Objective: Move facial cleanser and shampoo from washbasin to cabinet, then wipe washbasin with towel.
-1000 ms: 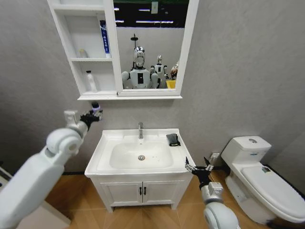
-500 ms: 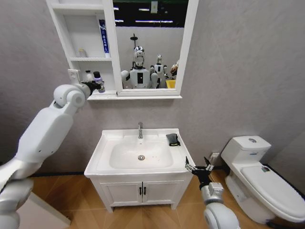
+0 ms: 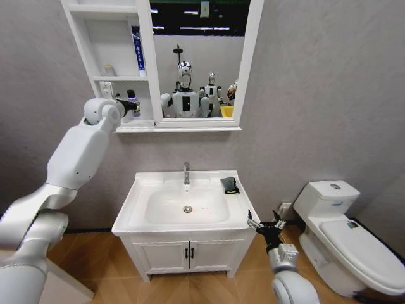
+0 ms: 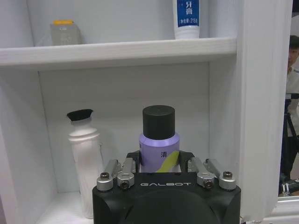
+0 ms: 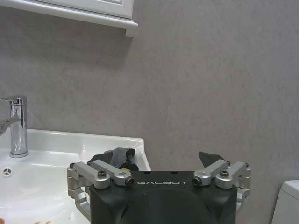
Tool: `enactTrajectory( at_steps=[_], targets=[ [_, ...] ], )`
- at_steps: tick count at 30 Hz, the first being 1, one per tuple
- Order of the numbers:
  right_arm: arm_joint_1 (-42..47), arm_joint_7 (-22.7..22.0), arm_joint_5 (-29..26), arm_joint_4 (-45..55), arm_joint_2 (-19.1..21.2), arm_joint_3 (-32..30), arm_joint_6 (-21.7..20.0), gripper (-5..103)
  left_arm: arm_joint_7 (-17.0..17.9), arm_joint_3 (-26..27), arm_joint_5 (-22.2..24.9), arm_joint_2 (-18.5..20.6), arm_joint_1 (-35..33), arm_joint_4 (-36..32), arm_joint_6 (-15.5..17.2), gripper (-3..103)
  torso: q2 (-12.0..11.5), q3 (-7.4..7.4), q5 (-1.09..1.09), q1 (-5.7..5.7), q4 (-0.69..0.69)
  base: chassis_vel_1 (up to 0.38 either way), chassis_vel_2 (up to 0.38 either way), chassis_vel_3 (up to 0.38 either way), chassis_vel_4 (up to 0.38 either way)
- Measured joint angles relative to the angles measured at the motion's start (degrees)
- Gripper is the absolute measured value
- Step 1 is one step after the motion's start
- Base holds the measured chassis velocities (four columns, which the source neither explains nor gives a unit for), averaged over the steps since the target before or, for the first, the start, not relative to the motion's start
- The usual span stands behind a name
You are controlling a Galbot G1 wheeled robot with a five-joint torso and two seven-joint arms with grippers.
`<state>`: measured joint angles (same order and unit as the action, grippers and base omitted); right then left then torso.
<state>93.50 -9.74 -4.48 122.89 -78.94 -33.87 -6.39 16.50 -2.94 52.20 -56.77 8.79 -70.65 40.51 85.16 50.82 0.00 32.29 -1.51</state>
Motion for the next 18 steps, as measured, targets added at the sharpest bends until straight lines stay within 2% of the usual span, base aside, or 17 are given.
enactTrajectory(
  at_steps=[8, 18],
  targets=[
    [0.16, 0.06, 0.22, -0.41, 0.21, 0.08, 0.22, 100, -0.74, 0.14, -1.80, -0.62, 0.02, 1.88, 0.25, 43, 0.00, 0.00, 0.00, 0.00, 0.02, 0.000, 0.000, 0.000, 0.000],
    [-0.26, 0.18, 0.08, -0.95, 0.50, 0.26, 0.34, 100, -3.49, 0.31, -5.34, -3.54, 1.34, 6.73, -1.20, 43, 0.00, 0.00, 0.01, -0.01, 0.00, 0.000, 0.000, 0.000, 0.000]
  ],
)
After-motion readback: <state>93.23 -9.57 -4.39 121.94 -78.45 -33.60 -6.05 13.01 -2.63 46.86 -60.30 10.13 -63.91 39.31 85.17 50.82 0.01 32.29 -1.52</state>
